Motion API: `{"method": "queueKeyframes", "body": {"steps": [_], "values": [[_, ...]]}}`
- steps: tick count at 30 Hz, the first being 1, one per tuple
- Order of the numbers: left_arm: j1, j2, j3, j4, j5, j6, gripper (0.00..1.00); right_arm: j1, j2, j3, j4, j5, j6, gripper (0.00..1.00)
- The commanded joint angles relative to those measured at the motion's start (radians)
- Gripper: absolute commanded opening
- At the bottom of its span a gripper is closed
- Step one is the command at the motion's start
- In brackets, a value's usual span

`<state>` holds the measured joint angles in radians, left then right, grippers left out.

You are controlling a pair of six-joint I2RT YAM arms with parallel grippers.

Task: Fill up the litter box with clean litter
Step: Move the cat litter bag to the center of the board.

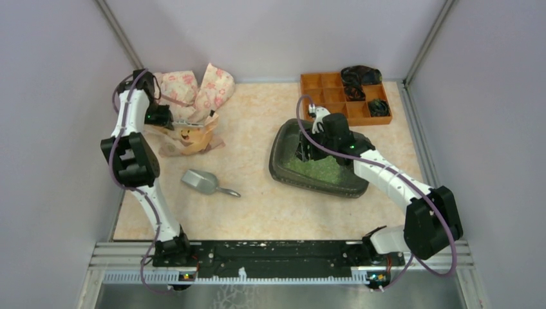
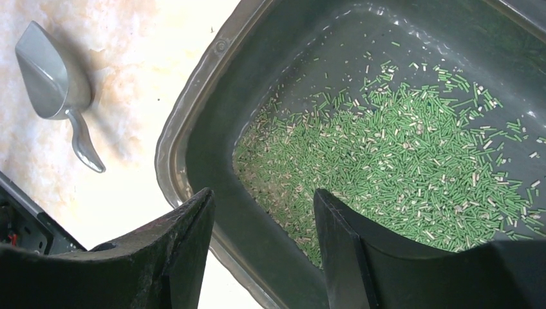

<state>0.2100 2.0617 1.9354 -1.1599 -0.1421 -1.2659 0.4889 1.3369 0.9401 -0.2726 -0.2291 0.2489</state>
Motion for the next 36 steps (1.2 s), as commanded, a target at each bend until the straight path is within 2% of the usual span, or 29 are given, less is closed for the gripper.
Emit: {"method": "queueKeyframes", "body": {"steps": [1, 7, 14, 17, 22, 28, 29, 30, 31, 32, 34, 36], "values": [[0.007, -0.029, -0.036, -0.062, 0.038, 0.024, 0.00, 0.009, -0.041, 0.026, 0.020, -0.021, -0.019, 0.59], [-0.058, -0.096, -0.091, 0.011, 0.087, 0.123, 0.00, 0.037, -0.095, 0.061, -0.018, 0.001, -0.026, 0.59], [-0.235, -0.143, -0.092, 0.055, 0.086, 0.186, 0.00, 0.097, -0.116, 0.161, -0.086, 0.013, -0.053, 0.60], [-0.299, -0.139, -0.084, 0.051, 0.091, 0.213, 0.00, 0.138, -0.119, 0.210, -0.117, 0.025, -0.085, 0.64], [-0.377, -0.149, -0.094, 0.060, 0.099, 0.254, 0.00, 0.224, -0.093, 0.317, -0.190, 0.081, -0.119, 0.65], [-0.441, -0.178, -0.119, 0.067, 0.103, 0.326, 0.00, 0.336, -0.025, 0.420, -0.267, 0.217, -0.098, 0.65], [-0.451, -0.183, -0.122, 0.074, 0.117, 0.346, 0.00, 0.372, -0.011, 0.434, -0.278, 0.288, -0.101, 0.67], [-0.465, -0.191, -0.126, 0.083, 0.127, 0.367, 0.00, 0.413, 0.009, 0.454, -0.298, 0.367, -0.114, 0.72], [-0.481, -0.196, -0.128, 0.081, 0.130, 0.382, 0.00, 0.458, 0.029, 0.467, -0.315, 0.441, -0.124, 0.82], [-0.498, -0.203, -0.131, 0.077, 0.128, 0.394, 0.00, 0.483, 0.049, 0.476, -0.326, 0.490, -0.123, 0.88], [-0.525, -0.222, -0.158, 0.079, 0.134, 0.410, 0.00, 0.494, 0.073, 0.470, -0.316, 0.487, -0.094, 0.91], [-0.538, -0.245, -0.199, 0.085, 0.137, 0.419, 0.00, 0.494, 0.074, 0.442, -0.269, 0.474, -0.061, 0.98]]}}
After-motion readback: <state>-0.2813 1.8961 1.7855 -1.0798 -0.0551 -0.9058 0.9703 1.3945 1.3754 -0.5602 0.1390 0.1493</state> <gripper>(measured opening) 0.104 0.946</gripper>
